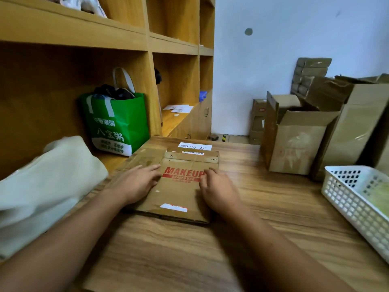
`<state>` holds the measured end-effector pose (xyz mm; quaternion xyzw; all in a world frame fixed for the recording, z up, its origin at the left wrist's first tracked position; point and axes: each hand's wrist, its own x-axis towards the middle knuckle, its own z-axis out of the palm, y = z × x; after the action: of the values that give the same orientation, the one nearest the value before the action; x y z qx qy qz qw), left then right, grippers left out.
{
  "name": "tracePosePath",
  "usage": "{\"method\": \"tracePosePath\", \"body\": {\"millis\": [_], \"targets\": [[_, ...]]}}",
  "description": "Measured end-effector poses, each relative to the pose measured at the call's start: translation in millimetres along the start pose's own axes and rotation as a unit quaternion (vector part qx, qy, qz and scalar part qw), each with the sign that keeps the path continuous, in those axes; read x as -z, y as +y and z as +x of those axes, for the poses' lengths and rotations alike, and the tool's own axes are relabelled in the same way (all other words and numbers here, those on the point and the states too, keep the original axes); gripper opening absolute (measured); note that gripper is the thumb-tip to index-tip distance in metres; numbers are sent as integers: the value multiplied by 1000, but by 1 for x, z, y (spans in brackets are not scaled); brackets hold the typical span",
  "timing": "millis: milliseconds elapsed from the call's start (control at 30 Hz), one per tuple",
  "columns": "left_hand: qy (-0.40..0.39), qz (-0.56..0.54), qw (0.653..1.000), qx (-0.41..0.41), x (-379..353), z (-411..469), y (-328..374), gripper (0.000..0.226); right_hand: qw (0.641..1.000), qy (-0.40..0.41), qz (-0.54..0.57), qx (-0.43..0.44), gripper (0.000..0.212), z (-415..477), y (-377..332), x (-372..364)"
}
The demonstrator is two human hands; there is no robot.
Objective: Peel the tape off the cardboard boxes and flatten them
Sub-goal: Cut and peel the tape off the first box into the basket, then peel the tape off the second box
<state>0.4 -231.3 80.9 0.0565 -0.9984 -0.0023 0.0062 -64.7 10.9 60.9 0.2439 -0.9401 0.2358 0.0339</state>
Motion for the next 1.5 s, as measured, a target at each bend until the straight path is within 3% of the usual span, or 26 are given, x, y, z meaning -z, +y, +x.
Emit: {"method": "tracePosePath", "body": {"millis": [233,367,500,633,767,833,1000,1167,1300,1400,1500], "targets": [[114,-100,986,-73,20,-34,94,42,996,44,77,23,45,-60,21,47],[115,-169,969,-139,2,-62,162,48,998,48,29,42,44,-122,55,71],[90,-186,962,-179,-28,-87,218,78,994,86,-17,61,50,-188,97,98],[46,-232,951,-200,-49,-104,256,56,980,184,-60,53,43,-243,131,151],[45,-210,955,-205,-57,-104,268,57,963,241,-120,28,40,-283,167,195],[41,-216,955,-199,-59,-103,267,66,962,220,-160,-8,41,-297,187,202],[43,-190,958,-210,-58,-105,271,44,962,135,-226,-74,58,-311,220,188],[42,-190,958,-209,-61,-106,270,48,956,144,-248,-68,32,-309,238,178],[47,-191,957,-211,-63,-106,270,43,948,176,-257,-61,33,-313,244,172],[50,-190,957,-211,-63,-106,269,42,944,196,-255,-72,18,-323,248,170],[55,-205,953,-217,-64,-106,269,39,942,200,-255,-90,15,-337,253,171]]}}
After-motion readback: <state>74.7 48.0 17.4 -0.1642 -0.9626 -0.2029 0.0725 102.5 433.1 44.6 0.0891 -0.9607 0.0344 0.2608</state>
